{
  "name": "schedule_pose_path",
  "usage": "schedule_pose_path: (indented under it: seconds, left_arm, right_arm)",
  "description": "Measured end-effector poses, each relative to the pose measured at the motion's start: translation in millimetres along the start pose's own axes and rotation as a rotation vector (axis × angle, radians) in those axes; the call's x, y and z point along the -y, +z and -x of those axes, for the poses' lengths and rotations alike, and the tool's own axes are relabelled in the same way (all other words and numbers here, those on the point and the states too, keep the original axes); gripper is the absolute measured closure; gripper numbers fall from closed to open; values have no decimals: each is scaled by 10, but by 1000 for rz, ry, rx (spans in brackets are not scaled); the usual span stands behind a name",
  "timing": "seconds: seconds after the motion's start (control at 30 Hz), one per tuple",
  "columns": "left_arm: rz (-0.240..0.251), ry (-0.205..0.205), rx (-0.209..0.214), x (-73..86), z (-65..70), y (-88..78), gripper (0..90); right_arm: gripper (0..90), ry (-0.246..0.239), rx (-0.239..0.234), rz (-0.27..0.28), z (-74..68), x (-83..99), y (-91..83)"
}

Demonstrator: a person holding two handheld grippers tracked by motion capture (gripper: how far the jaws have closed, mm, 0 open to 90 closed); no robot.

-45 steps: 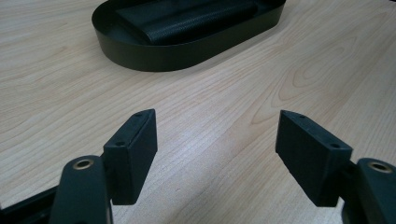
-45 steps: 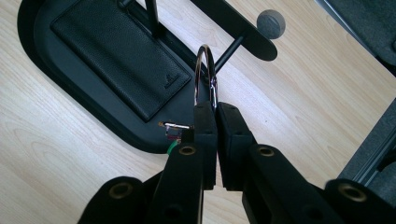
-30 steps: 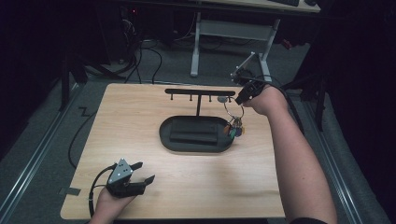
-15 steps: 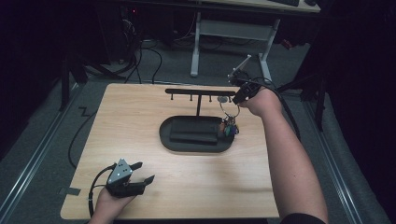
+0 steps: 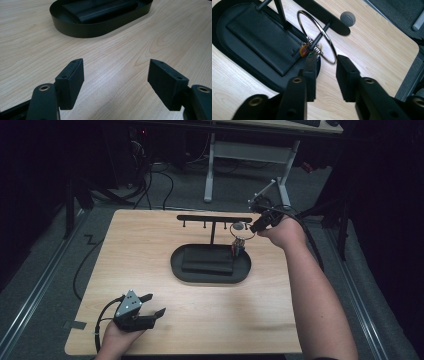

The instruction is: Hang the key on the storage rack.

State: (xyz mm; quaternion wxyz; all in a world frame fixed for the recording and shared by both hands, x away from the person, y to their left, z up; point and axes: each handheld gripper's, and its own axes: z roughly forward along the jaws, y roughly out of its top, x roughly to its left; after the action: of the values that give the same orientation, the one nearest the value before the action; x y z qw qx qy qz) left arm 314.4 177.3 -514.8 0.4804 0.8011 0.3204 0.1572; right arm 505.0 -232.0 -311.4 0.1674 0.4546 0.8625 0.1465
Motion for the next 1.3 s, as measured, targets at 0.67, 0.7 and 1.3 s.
schedule_pose_path:
  seconds: [0.67, 0.7, 1.3]
  left_arm:
    - [-32, 14, 4, 5, 7, 75, 295]
    - [-35, 14, 4, 6, 5, 82, 294]
    - [-37, 10, 3, 5, 7, 106, 293]
  right_arm:
    - [511, 58, 14, 102, 57, 901, -264]
    - [502, 61, 14, 107, 59, 973, -261]
    - [368, 116, 12, 152, 93, 1722, 74]
